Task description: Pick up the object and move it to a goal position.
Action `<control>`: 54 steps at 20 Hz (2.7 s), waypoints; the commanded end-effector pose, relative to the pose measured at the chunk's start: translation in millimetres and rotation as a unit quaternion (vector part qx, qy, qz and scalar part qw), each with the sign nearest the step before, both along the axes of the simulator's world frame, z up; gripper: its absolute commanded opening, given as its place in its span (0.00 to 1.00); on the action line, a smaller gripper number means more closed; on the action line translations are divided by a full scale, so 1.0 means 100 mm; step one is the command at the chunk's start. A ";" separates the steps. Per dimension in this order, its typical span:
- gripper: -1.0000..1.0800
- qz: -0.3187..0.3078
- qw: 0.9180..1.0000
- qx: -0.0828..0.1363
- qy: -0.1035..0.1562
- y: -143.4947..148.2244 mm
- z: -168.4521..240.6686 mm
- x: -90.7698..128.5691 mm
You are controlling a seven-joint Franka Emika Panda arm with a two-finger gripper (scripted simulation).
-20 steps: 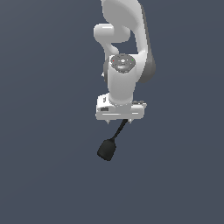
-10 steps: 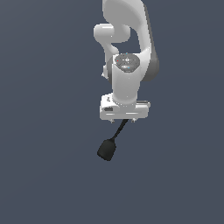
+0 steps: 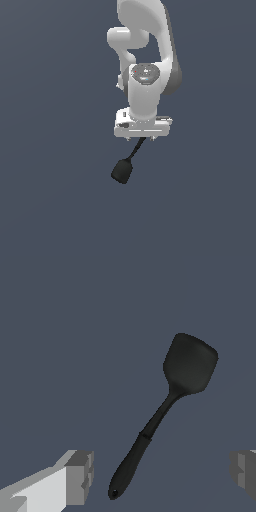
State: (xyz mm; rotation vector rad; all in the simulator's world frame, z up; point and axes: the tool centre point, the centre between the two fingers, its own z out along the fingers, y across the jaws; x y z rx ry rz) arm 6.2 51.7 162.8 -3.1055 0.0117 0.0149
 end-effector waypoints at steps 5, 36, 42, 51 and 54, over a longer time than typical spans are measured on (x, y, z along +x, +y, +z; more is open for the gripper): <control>0.96 -0.045 0.999 -0.002 0.001 -0.05 -0.20 -0.02; 0.96 -0.225 0.974 -0.019 0.000 -0.30 -1.11 -0.18; 0.96 -0.226 0.974 -0.019 0.000 -0.30 -1.39 -0.18; 0.00 -0.227 0.974 -0.019 0.000 -0.30 -1.46 -0.17; 0.00 -0.227 0.974 -0.019 0.000 -0.30 -1.46 -0.17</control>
